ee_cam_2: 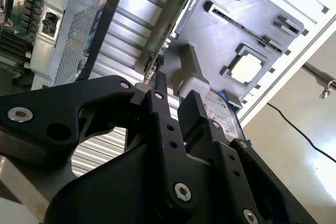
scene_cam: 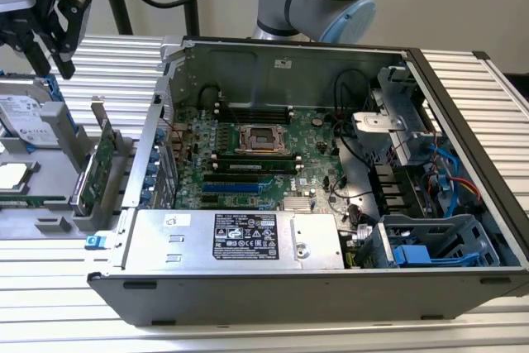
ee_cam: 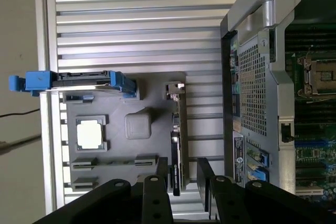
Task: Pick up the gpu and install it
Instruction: 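Pick up the gpu and move the gpu toward the slot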
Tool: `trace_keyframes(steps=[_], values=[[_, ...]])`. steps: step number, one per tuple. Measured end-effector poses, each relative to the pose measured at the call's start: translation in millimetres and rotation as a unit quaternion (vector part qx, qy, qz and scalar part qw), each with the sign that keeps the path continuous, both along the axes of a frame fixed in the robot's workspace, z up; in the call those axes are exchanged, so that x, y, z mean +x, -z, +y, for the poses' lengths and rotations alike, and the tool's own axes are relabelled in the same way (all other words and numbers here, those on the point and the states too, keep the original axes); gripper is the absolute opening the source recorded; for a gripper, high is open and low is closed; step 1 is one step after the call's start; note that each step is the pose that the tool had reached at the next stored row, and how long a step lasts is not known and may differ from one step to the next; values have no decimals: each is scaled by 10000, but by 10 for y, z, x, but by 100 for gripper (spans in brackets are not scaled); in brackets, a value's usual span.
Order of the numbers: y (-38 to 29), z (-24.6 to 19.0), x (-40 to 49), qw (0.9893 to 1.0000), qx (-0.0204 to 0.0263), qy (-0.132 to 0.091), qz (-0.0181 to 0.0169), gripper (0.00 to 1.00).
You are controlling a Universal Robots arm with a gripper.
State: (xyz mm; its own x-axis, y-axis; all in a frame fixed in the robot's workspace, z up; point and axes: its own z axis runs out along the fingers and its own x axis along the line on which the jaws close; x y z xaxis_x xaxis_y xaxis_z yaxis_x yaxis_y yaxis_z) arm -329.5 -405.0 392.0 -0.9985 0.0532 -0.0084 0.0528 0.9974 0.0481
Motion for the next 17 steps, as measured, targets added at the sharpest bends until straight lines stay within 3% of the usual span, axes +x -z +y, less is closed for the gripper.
trace_keyframes(steps=[17], values=[[39,0,2,10000,-1,0,-11,100]])
